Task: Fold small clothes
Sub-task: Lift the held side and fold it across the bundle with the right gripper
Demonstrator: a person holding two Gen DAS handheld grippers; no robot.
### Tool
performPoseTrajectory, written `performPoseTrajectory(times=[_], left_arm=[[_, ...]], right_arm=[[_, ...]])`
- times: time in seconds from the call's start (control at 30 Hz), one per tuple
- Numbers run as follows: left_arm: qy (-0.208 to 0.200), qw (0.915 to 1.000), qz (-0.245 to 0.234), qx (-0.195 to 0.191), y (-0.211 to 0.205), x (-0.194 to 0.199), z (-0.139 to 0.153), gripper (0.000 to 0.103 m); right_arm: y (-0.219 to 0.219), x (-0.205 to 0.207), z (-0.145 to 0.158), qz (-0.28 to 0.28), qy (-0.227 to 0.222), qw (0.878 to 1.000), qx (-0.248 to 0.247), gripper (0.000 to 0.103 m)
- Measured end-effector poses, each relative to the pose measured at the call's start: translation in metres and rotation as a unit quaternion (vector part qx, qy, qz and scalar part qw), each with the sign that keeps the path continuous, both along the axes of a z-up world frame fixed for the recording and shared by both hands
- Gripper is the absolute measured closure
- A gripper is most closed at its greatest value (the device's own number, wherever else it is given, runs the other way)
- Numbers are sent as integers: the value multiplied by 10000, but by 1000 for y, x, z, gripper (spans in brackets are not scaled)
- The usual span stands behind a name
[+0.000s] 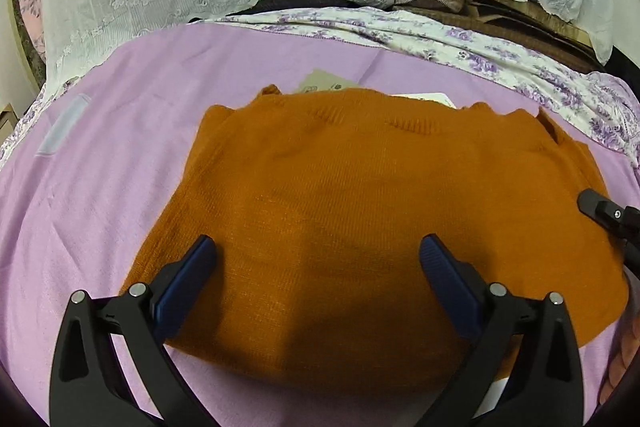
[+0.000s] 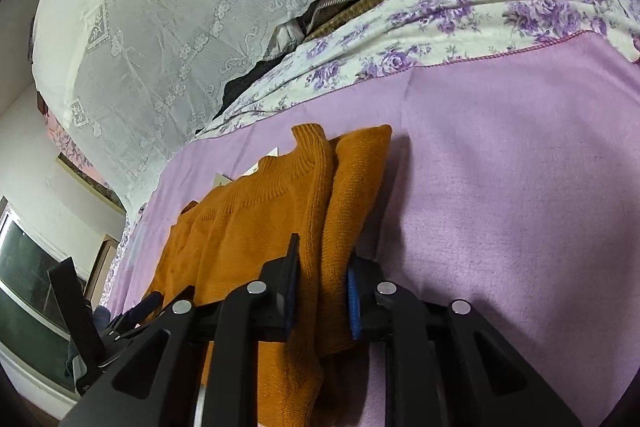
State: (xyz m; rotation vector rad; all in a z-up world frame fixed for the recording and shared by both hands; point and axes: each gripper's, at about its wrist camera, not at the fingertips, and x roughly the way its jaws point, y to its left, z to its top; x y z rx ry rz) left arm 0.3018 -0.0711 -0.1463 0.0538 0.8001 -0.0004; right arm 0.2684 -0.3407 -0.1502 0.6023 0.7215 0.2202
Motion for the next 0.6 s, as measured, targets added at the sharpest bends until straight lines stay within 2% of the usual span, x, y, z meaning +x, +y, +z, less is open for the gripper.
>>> performPoseTrajectory(times=[0.07, 0.2, 0.3, 0.37, 0.4, 0.5, 0.6], left_arm=[[-33, 9999, -34, -102, 3, -3, 3, 4], [-120, 9990, -181, -387, 18, -13, 16, 4], [-323, 9994, -74, -111, 36, -20, 23, 4], [-372, 9992, 120, -45, 57, -21, 21, 4], [-337, 9992, 187, -117, 65, -20, 19, 4], [-1, 9947, 508, -894, 98, -8, 7, 4], [175, 9915, 614, -1132, 107, -2, -1, 4]], right_arm=[[-2, 4, -6, 73, 163, 9998, 129, 75], [-2, 4, -8, 90, 187, 9997, 156, 75], [0, -2, -1, -24, -1, 10000, 18, 84], [4, -6, 7, -65, -161, 9998, -85, 86], [6, -9, 11, -84, -226, 9996, -117, 86], [15, -13, 22, -151, -337, 9992, -148, 87], [22, -15, 30, -173, -374, 9990, -164, 88]])
